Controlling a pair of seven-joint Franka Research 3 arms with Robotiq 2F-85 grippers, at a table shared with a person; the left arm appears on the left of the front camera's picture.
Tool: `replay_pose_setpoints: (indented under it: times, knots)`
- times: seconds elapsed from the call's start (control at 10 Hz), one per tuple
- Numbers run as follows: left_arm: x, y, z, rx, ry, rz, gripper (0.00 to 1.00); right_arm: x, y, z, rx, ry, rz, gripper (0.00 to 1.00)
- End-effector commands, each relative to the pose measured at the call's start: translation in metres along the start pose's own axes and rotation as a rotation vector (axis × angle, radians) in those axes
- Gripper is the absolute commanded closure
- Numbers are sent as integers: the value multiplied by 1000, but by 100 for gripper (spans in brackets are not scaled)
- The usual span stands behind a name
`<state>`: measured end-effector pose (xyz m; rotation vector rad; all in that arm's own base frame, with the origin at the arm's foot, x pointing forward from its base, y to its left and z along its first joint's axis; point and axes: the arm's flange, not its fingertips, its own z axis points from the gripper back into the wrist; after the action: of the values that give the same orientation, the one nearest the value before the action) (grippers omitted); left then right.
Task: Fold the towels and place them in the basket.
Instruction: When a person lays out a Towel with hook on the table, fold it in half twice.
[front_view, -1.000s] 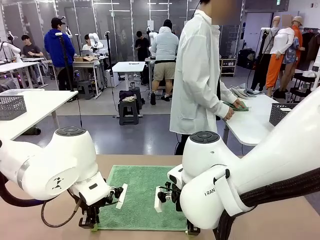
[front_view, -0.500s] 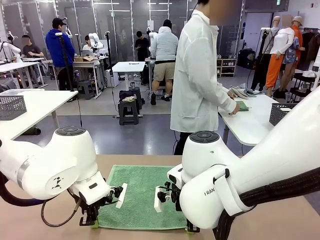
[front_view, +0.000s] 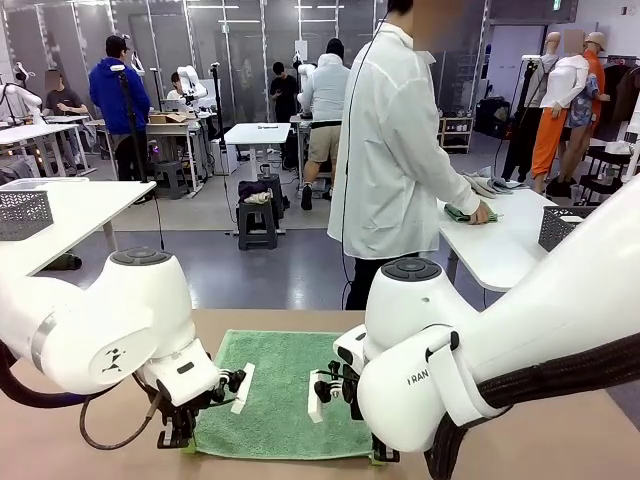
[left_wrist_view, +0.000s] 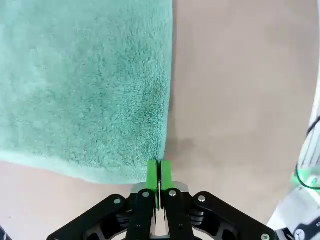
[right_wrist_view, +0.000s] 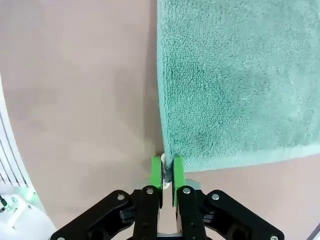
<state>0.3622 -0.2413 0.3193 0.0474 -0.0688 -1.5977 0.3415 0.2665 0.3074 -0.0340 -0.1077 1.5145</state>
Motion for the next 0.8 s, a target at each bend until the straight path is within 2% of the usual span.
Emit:
replay_pose_setpoints:
  times: [0.0,0.4,0.7]
  knots:
    - [-10,-9,31,14,-22,24,100,-1,5,35,-20,-10,12,100]
    - [-15,-12,48,82,-51,9,100,8,3,53,-88,2,36,100]
    - [-11,-1,45,70,-33,31,100,4,2,51,-70,-18,16,100]
